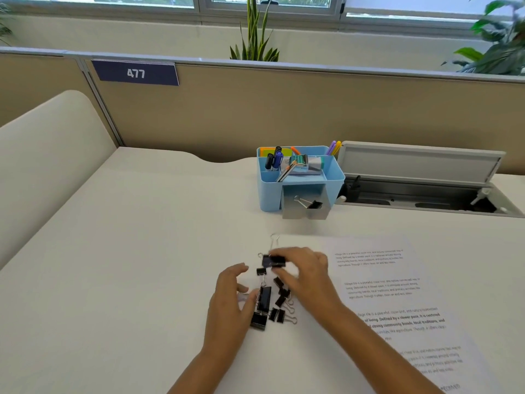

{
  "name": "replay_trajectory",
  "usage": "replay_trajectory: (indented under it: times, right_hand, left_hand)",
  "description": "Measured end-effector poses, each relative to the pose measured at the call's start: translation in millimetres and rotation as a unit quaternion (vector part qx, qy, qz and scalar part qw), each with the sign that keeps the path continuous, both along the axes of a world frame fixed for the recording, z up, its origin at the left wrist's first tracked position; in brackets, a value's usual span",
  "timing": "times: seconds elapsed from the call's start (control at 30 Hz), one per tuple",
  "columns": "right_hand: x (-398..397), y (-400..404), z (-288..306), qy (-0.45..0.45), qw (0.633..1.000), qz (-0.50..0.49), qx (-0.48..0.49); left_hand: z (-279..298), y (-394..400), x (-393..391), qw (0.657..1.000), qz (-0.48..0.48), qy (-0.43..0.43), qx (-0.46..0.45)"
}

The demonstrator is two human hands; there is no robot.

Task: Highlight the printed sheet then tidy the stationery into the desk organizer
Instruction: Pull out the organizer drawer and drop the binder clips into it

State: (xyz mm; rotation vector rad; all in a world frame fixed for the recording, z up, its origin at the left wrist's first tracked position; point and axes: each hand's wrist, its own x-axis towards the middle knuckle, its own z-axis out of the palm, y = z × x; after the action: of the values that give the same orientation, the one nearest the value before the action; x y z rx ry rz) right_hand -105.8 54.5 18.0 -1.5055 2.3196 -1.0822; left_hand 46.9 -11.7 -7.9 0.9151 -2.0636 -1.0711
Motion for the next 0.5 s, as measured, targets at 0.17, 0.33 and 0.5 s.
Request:
replay_trajectory:
  times: [0.17,0.33,0.5]
  right_hand:
    - [-44,-13,35,-0.011,0.991,-0.125,-0.043]
    - [-83,-45,49,-0.003,0.977,-0.210,0.031]
    - [-97,-65,48,-0.023,0.971,-0.225,0.076]
  left_hand:
    - [-23,8,19,0.989,-0.004,-0.096,-0.111]
    - [-33,13,26,0.982,0.047,-0.137,-0.119]
    - [-37,13,24,0.964,0.031,-0.184,-0.191]
